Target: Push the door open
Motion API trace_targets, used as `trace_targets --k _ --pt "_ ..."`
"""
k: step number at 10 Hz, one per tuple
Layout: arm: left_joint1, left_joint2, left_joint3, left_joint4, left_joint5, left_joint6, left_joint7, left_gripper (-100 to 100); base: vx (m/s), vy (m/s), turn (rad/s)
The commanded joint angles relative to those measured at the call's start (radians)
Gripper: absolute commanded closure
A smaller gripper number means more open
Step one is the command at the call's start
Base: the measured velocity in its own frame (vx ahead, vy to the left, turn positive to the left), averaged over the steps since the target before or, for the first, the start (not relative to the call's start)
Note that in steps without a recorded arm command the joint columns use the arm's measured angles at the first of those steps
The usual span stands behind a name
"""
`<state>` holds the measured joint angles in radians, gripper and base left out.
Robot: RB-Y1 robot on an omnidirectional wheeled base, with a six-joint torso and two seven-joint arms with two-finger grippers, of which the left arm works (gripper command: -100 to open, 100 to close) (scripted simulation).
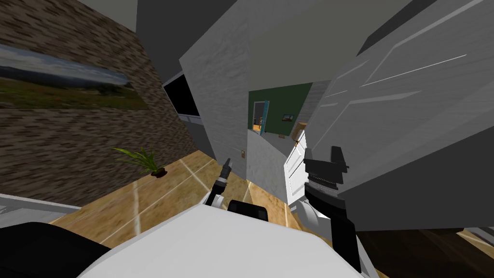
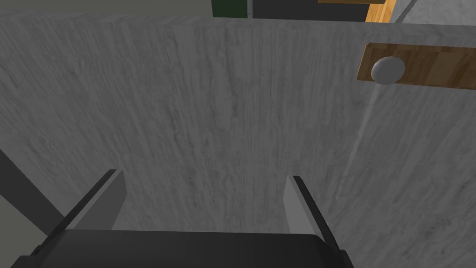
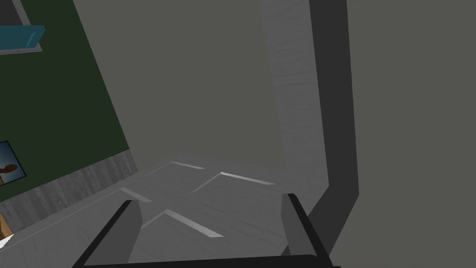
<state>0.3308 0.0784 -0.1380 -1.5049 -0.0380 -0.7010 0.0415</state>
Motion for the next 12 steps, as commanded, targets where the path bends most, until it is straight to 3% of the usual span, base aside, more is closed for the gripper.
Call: trace_targets --k 1,4,5,10,12 --pt "-0.014 -0.002 -0.012 0.050 -0.003 -0.003 0.000 -100 0.080 0.063 -0.084" --pt "-0.036 -0.003 -0.033 0.143 -0.006 -0.011 0.003 -100 0.088 0.083 -0.087" --pt "-0.036 -0.003 -0.033 0.144 -0.006 -0.011 0.003 -100 0.045 0.046 -0.016" --pt "-0.068 -0.008 -0.063 0.275 -0.011 -0.022 0.007 -100 0.072 0.057 -0.065" --pt "-0.073 -0.009 -0.068 0.298 -0.012 -0.025 0.008 -100 0.039 0.043 -0.028"
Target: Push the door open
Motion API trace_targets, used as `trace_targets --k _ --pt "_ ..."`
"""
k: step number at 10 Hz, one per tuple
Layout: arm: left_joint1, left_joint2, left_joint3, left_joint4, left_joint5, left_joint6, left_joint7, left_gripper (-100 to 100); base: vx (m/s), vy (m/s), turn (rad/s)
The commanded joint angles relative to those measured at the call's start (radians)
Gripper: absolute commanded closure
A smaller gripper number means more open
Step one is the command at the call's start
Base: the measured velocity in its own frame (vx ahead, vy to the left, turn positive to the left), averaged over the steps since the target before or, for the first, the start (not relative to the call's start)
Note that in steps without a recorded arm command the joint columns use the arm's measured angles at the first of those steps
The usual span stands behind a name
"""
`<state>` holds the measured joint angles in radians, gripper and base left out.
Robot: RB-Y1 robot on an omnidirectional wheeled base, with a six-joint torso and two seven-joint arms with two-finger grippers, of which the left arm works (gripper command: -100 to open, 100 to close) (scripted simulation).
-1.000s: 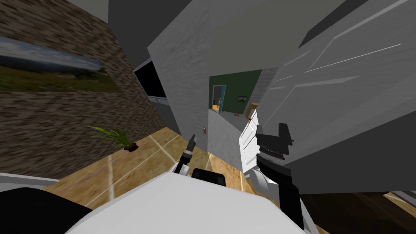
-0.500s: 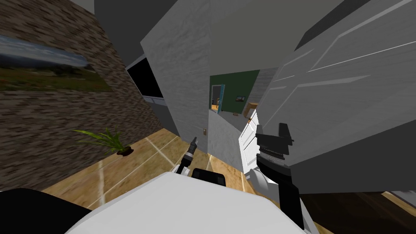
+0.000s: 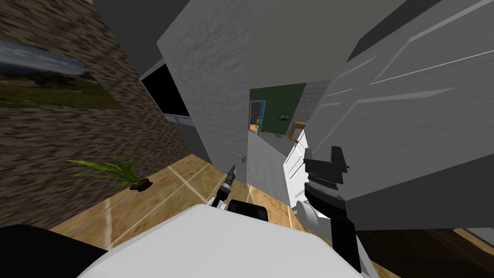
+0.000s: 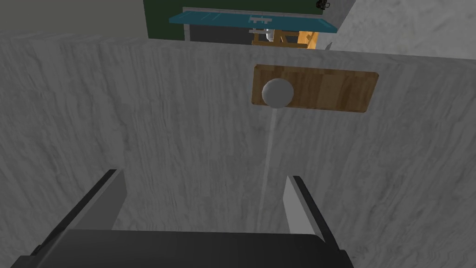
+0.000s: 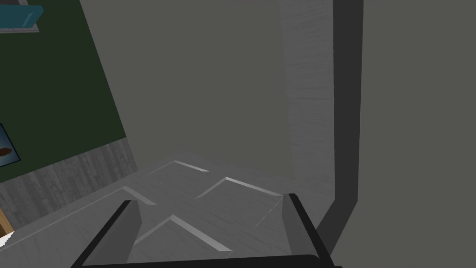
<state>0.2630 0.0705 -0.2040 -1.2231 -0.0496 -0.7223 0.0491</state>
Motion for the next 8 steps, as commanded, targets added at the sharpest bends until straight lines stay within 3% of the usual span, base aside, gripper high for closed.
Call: trace_targets --k 1,6,7,8 --pt "-0.011 -0.002 -0.008 0.039 -0.001 -0.005 0.001 -100 0.060 0.047 -0.083" --pt "-0.040 -0.012 -0.035 0.159 -0.006 -0.016 0.004 -100 0.096 0.079 -0.060" --pt "-0.043 -0.013 -0.038 0.172 -0.006 -0.017 0.004 -100 0.102 0.061 -0.047" --pt "-0.041 -0.010 -0.036 0.151 -0.006 -0.007 0.006 -100 0.045 0.023 -0.008"
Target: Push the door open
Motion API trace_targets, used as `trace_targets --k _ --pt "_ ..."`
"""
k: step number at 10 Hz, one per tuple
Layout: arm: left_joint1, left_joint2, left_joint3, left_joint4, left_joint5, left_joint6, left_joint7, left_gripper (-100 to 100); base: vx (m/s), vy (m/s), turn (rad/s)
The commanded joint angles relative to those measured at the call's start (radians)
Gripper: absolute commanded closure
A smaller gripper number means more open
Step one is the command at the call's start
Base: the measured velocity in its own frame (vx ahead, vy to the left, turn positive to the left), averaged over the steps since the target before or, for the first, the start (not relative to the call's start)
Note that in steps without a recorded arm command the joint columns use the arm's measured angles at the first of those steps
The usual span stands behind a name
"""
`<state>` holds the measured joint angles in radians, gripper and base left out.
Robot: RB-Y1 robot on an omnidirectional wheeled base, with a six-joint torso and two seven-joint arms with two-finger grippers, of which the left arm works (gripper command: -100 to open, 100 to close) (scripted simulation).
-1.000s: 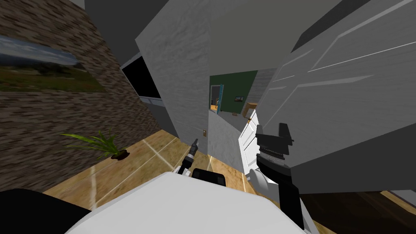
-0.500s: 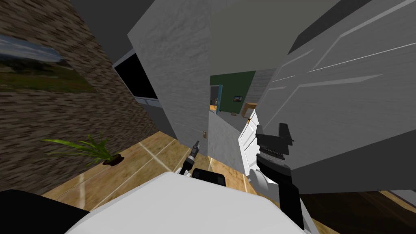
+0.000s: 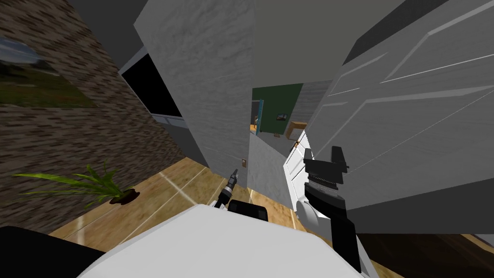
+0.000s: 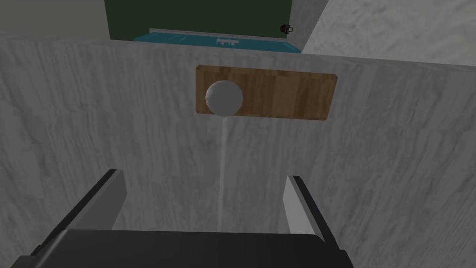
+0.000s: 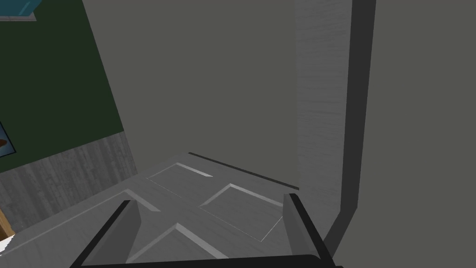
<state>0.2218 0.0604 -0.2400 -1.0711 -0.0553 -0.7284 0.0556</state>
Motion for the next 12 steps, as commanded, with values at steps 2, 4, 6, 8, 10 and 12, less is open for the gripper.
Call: trace_targets --k 2,4,6,8,10,12 --pt "-0.008 0.004 0.006 0.014 0.002 -0.005 -0.002 -100 0.134 -0.037 -0.026" --pt "-0.015 0.002 0.011 0.027 0.005 -0.009 -0.004 -100 0.200 -0.035 -0.023" --pt "-0.022 -0.003 0.016 0.041 0.007 -0.014 -0.006 -100 0.204 -0.043 -0.021" --pt "-0.029 -0.012 0.021 0.053 0.009 -0.018 -0.007 -100 0.190 -0.025 -0.025" --pt "-0.027 -0.009 0.020 0.049 0.009 -0.016 -0.007 100 0.029 -0.005 0.003" --pt "-0.027 -0.009 0.020 0.049 0.009 -0.016 -0.007 100 -0.022 0.004 -0.008"
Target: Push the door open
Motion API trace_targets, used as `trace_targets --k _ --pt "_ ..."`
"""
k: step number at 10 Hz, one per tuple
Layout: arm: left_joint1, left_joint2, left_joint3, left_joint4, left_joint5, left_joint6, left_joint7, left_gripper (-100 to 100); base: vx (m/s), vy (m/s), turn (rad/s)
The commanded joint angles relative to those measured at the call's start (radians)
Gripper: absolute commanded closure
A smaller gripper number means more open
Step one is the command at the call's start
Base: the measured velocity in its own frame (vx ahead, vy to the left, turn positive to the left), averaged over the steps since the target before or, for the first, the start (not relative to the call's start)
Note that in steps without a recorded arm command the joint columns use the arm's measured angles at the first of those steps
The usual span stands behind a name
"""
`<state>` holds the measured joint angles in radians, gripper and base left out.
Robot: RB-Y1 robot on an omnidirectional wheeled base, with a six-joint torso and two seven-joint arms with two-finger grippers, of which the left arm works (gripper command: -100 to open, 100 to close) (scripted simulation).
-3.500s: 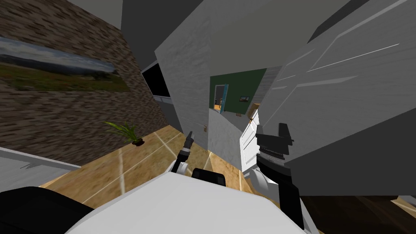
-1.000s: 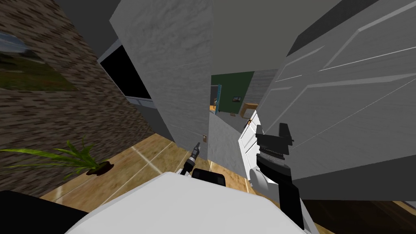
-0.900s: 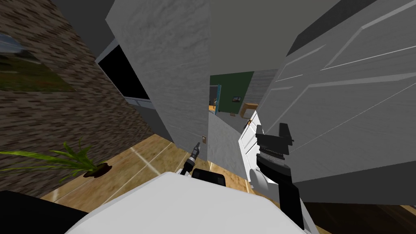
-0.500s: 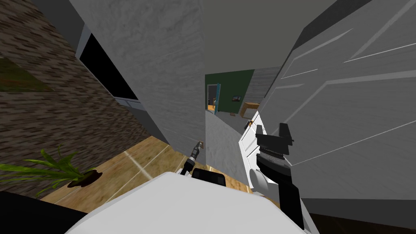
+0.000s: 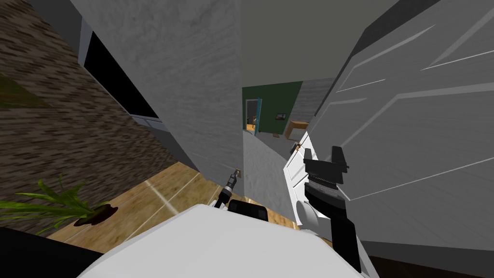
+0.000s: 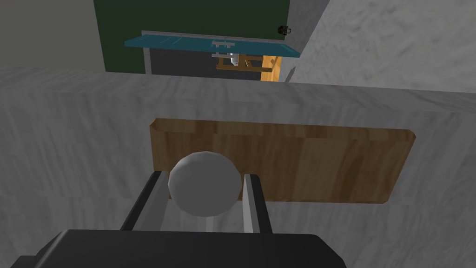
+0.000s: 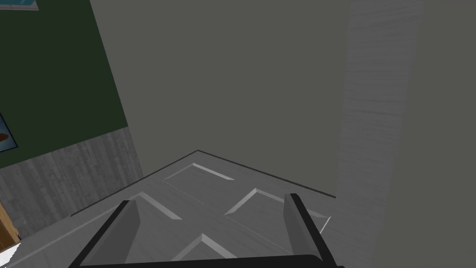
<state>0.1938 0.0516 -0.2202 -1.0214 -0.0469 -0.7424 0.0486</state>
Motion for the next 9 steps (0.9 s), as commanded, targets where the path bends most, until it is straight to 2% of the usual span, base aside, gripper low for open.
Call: trace_targets --k 1,3,4,9 --pt "0.001 0.000 0.000 -0.001 0.000 -0.002 0.000 100 -0.010 0.002 0.003" --pt "0.001 0.000 0.000 -0.001 0.000 -0.002 0.000 100 -0.003 0.000 0.001" --pt "-0.002 0.010 0.015 0.006 0.006 0.002 -0.005 100 0.103 -0.051 0.036" --pt "-0.015 0.026 0.060 0.017 0.025 0.003 -0.018 100 0.171 -0.077 0.041"
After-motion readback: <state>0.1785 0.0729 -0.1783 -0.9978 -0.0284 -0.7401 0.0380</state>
